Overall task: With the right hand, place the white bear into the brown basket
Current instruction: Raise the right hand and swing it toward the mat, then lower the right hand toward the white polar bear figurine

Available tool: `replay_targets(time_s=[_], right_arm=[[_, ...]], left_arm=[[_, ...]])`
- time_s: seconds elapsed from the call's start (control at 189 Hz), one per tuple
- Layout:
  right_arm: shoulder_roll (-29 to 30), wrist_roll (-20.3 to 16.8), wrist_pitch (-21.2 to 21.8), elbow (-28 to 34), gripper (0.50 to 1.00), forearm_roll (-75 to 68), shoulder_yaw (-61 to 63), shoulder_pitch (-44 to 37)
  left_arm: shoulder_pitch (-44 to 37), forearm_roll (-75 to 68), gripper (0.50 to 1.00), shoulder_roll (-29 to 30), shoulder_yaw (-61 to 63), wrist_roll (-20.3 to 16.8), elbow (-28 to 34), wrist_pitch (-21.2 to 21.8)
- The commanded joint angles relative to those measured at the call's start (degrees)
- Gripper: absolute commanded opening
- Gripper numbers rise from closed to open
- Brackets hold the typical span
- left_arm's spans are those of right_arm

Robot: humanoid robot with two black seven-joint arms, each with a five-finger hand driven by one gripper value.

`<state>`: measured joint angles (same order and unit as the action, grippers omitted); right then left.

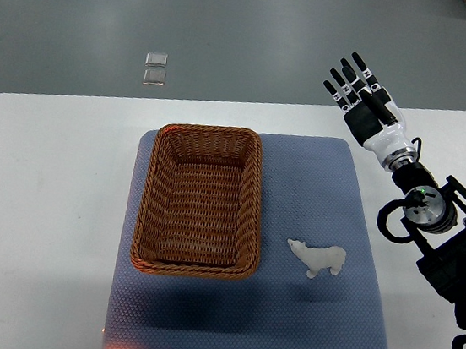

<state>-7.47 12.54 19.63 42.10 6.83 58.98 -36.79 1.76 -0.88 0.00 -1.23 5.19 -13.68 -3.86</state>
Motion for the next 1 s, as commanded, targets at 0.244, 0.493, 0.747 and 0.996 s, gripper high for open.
replay_targets(time_s=[0.244,0.493,0.747,0.996], right_arm=[[-0.1,-0.1,0.1,0.0,0.924,-0.1,0.0,-0.5],[-8.1,-1.3,2.3,2.6,0.924,12.9,-9.4,-3.7],[-20.7,-7.3,6.2,6.6,0.924,36.2,-25.1,-15.3],[-29.6,-15.2,15.4,14.3,0.924,44.9,-49.5,-38.4]], left_arm=[[0.0,0.1,1.0,0.0,0.0,0.0,0.1,0.0],[-0.1,-0.2,1.0,0.0,0.0,0.0,-0.1,-0.1],[0.0,-0.2,1.0,0.0,0.1,-0.1,-1.4,-0.9],[1.4,-0.3,1.0,0.0,0.0,-0.1,-2.6,-1.0]])
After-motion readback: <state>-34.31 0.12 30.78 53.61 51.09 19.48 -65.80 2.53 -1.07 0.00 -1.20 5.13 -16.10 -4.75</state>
